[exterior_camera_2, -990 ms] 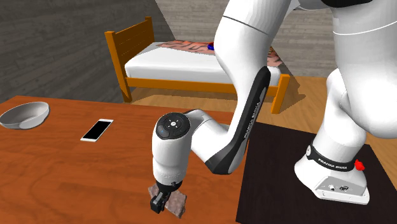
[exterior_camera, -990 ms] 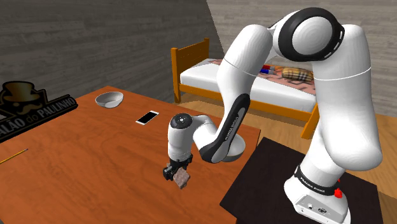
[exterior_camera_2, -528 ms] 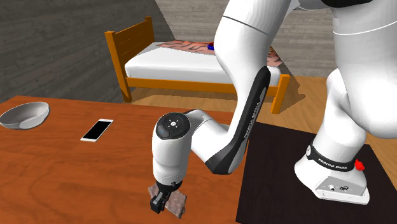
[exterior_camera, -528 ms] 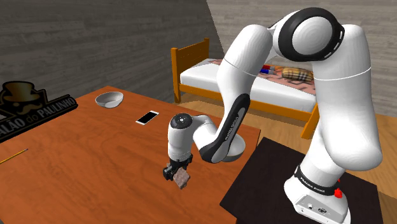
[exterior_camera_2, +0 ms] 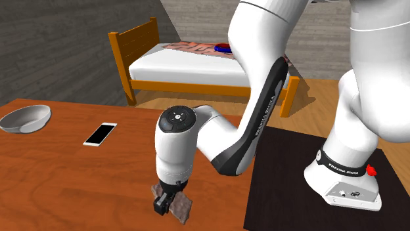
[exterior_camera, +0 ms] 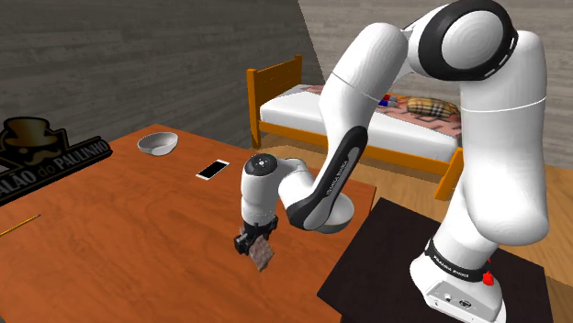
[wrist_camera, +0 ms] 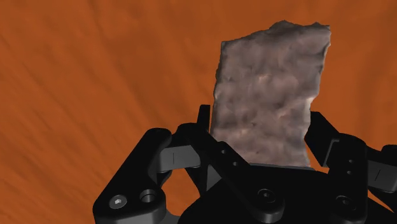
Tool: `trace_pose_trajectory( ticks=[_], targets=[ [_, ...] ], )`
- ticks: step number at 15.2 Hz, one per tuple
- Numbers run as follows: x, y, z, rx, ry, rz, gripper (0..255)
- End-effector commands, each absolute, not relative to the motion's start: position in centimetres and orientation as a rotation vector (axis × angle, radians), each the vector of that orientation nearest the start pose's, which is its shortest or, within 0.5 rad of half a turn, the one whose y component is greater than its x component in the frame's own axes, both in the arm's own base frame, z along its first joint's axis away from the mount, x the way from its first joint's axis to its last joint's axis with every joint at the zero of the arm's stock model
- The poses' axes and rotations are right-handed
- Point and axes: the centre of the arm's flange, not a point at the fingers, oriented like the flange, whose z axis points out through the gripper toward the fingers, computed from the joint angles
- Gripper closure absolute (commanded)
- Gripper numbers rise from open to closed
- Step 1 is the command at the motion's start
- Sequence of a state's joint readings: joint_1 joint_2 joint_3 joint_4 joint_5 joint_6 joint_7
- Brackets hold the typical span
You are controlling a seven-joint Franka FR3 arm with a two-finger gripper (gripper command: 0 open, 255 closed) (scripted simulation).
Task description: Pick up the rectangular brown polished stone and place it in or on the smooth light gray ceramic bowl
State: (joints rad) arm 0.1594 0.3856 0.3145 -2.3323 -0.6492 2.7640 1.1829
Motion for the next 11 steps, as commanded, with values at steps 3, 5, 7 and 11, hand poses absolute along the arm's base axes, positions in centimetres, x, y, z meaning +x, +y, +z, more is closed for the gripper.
trace_pose_trajectory(
  ticks=[3, 5, 7, 11],
  targets=[
    [44.6, 26.4, 20.6, -3.152, 0.22, -0.267, 255],
    [44.6, 26.4, 21.6, -3.152, 0.22, -0.267, 255],
    [44.6, 26.4, 22.7, -3.152, 0.22, -0.267, 255],
    [44.6, 26.4, 24.8, -3.152, 0.22, -0.267, 255]
  ],
)
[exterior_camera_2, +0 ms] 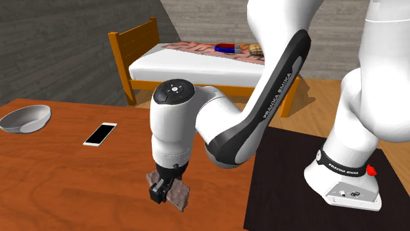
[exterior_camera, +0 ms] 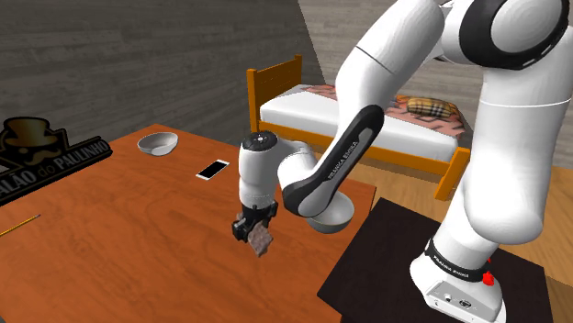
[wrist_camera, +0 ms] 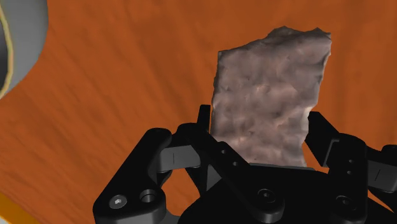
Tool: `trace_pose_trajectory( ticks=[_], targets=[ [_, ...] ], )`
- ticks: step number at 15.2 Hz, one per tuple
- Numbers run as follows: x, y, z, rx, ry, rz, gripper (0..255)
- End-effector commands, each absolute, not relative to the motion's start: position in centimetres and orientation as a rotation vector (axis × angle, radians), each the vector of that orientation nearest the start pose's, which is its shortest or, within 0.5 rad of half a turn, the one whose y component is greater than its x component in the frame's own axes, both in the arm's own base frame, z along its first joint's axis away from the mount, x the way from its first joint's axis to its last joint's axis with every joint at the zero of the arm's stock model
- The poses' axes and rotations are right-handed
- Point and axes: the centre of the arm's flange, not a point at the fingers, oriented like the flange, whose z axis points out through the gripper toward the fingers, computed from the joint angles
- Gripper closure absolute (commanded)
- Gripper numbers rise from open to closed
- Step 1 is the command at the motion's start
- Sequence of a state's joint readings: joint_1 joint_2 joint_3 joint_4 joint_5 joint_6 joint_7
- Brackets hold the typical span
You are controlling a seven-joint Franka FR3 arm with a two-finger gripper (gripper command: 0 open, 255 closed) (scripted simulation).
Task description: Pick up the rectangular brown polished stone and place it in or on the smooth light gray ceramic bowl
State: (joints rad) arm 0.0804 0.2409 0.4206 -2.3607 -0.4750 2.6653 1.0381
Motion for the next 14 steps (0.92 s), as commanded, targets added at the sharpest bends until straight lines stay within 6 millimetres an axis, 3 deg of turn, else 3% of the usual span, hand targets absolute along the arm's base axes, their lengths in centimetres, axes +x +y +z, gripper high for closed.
trace_pose_trajectory(
  ticks=[1, 14],
  targets=[
    [44.6, 26.4, 25.3, -3.152, 0.22, -0.267, 255],
    [44.6, 26.4, 32.2, -3.152, 0.22, -0.267, 255]
  ],
)
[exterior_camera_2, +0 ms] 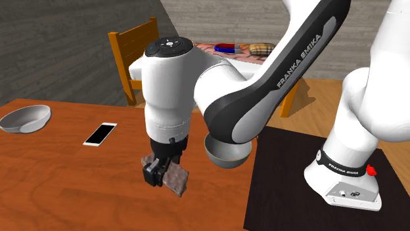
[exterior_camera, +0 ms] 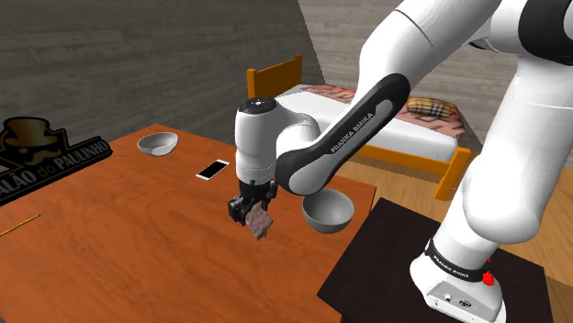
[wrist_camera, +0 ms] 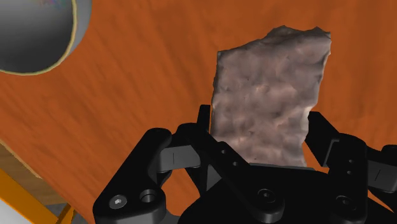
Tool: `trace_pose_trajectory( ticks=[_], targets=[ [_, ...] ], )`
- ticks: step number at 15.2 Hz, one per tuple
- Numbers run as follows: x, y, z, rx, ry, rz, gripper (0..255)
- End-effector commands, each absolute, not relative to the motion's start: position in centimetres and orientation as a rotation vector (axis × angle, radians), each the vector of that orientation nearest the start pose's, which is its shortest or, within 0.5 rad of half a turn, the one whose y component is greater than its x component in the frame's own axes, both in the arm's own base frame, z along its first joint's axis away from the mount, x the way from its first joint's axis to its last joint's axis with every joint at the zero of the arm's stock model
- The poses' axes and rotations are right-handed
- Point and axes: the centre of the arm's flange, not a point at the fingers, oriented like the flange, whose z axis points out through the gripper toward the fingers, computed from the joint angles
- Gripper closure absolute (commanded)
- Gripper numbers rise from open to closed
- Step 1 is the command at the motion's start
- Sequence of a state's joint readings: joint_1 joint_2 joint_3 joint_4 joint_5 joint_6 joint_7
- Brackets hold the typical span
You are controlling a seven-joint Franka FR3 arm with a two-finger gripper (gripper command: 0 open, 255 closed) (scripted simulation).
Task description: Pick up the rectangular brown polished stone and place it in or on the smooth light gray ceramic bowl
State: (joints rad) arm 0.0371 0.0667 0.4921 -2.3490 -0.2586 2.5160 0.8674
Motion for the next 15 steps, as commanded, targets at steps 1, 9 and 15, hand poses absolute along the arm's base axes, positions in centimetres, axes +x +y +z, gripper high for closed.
trace_pose_trajectory(
  ticks=[1, 9, 15],
  targets=[
    [44.6, 26.4, 32.7, -3.152, 0.22, -0.267, 255],
    [40.5, 18.1, 32.8, -3.152, 0.22, -0.267, 255],
    [36.9, 11.0, 32.8, -3.152, 0.22, -0.267, 255]
  ],
)
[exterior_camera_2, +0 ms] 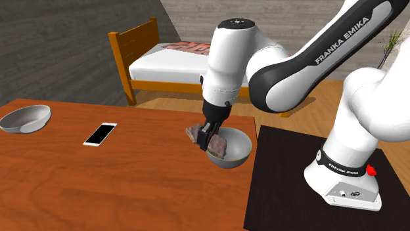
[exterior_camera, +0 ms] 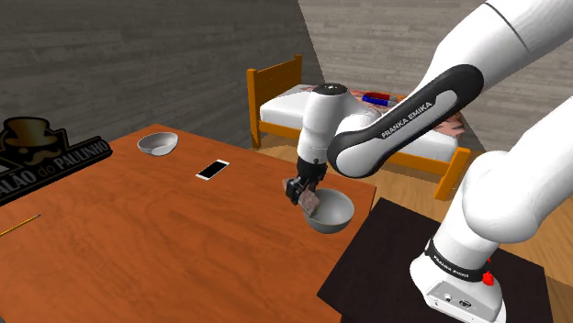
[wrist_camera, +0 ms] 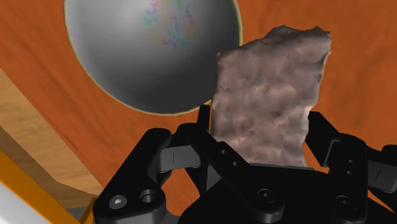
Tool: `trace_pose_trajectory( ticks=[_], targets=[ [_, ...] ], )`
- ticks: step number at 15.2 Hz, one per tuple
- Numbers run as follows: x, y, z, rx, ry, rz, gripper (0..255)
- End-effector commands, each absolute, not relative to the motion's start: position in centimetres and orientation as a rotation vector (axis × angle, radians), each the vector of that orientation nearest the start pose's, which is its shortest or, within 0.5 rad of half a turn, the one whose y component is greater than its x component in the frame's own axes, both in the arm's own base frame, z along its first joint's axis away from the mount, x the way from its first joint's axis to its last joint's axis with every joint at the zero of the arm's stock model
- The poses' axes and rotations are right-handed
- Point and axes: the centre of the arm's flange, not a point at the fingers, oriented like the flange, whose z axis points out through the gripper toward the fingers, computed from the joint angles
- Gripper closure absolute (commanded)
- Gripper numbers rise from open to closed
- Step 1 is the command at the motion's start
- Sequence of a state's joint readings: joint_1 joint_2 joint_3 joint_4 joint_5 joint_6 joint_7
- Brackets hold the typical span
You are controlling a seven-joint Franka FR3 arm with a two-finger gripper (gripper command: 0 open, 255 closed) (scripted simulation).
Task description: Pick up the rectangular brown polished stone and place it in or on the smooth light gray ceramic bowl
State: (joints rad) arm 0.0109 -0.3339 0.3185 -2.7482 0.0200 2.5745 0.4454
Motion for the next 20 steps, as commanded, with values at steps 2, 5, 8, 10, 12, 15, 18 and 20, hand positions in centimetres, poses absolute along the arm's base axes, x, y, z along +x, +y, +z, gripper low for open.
trace_pose_trajectory(
  ticks=[2, 5, 8, 10, 12, 15, 18, 20],
  targets=[
    [35.8, 8.6, 32.8, -3.152, 0.22, -0.267, 255],
    [34.0, 5.1, 32.8, -3.152, 0.22, -0.267, 255],
    [32.9, 2.8, 32.3, -3.152, 0.22, -0.267, 255],
    [32.9, 2.8, 31.2, -3.152, 0.22, -0.267, 255],
    [32.9, 2.8, 30.2, -3.152, 0.22, -0.267, 255],
    [32.9, 2.8, 28.6, -3.152, 0.22, -0.267, 255],
    [32.9, 2.8, 27.0, -3.152, 0.22, -0.267, 255],
    [32.9, 2.8, 25.8, -3.152, 0.22, -0.267, 255]
  ],
)
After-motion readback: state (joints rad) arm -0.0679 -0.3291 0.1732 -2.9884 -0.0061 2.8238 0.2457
